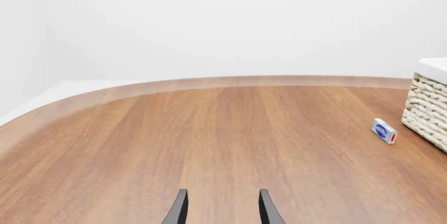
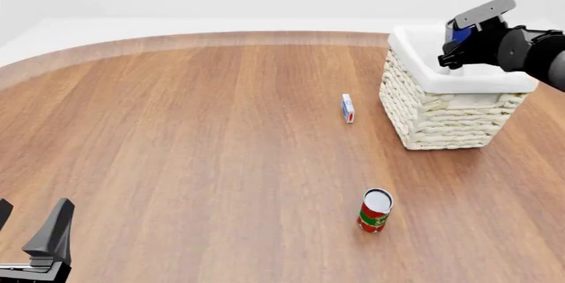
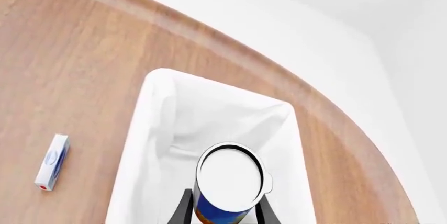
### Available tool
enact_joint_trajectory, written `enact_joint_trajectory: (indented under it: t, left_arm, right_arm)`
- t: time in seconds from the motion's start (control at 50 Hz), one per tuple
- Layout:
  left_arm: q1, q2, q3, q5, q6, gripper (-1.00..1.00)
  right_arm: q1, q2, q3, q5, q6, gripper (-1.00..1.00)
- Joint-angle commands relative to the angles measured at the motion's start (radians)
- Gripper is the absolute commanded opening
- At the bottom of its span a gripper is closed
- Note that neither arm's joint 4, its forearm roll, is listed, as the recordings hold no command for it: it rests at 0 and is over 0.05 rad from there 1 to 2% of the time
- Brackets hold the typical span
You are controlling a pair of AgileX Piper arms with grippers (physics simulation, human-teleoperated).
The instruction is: Pick up the alphabet soup and the cream cheese box, and put them in the basket.
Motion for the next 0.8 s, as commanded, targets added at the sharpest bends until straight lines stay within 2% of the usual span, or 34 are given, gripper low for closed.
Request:
enact_joint_trajectory:
  t: [0.02, 0.18, 0.2, 0.24, 0.8]
  left_arm:
    - [0.000, 0.000, 0.000, 0.000, 0.000, 1.00]
    - [0.000, 0.000, 0.000, 0.000, 0.000, 1.00]
    - [0.000, 0.000, 0.000, 0.000, 0.000, 1.00]
    - [0.000, 0.000, 0.000, 0.000, 0.000, 1.00]
    - [0.000, 0.000, 0.000, 0.000, 0.000, 1.00]
  right_arm:
    - [-0.002, 0.012, -0.030, 0.028, 0.020, -1.00]
    - [-0.011, 0.013, -0.033, 0.033, 0.029, -1.00]
    - [-0.016, 0.007, -0.029, 0.027, 0.039, 1.00]
    - [-0.017, 0.009, -0.036, 0.036, 0.057, 1.00]
    - [-0.010, -0.005, -0.028, 0.019, 0.087, 1.00]
